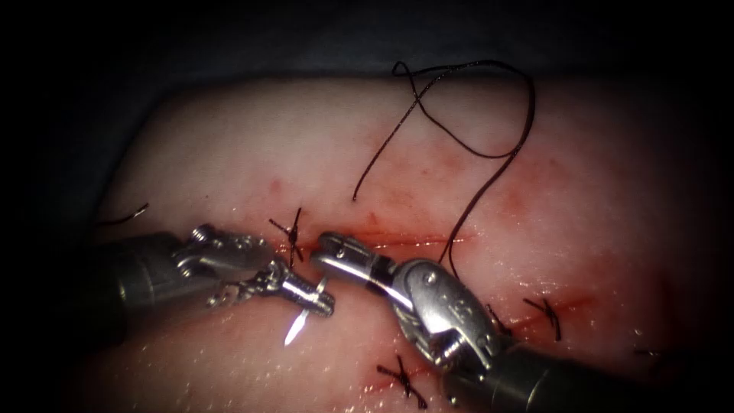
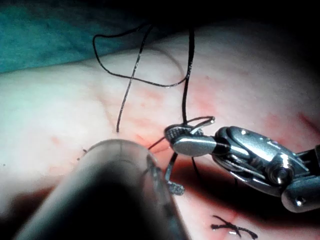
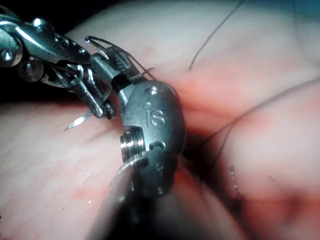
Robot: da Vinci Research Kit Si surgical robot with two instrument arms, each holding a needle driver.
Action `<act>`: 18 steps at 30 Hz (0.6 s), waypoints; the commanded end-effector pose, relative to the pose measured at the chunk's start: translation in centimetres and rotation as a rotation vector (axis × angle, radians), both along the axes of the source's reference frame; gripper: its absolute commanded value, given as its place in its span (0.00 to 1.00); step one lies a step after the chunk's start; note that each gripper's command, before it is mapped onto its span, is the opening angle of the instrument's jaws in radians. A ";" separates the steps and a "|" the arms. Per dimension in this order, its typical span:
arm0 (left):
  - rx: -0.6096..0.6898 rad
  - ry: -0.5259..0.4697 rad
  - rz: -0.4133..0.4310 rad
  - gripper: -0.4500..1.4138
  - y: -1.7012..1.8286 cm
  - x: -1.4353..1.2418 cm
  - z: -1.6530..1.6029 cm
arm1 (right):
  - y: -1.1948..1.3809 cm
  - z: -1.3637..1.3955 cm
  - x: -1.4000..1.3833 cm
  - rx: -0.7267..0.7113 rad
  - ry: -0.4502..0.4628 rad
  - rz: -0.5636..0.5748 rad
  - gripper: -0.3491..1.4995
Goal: Wound Closure
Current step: Pass the needle to the right tool and insert the left needle driver into the wound.
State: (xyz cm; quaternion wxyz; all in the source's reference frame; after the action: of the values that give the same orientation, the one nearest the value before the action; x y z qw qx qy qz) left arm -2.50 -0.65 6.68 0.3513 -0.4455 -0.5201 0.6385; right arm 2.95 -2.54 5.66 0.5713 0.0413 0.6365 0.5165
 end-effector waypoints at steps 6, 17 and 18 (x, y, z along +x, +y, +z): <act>-0.026 0.071 -0.100 0.38 0.05 -0.08 -0.05 | 0.07 0.02 0.09 -0.024 -0.047 -0.037 0.00; -0.324 0.151 -0.167 0.95 -0.12 -0.02 -0.17 | 0.28 0.08 -0.11 -0.184 -0.126 -0.148 0.00; -0.359 0.145 -0.162 0.95 -0.14 -0.01 -0.18 | 0.31 0.08 -0.13 -0.209 -0.134 -0.157 0.00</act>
State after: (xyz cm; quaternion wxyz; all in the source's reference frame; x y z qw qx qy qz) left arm -2.42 -0.87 6.48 0.3435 -0.4982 -0.3235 0.7274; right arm 2.73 -2.29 5.70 0.6559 -0.0040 0.6421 0.3969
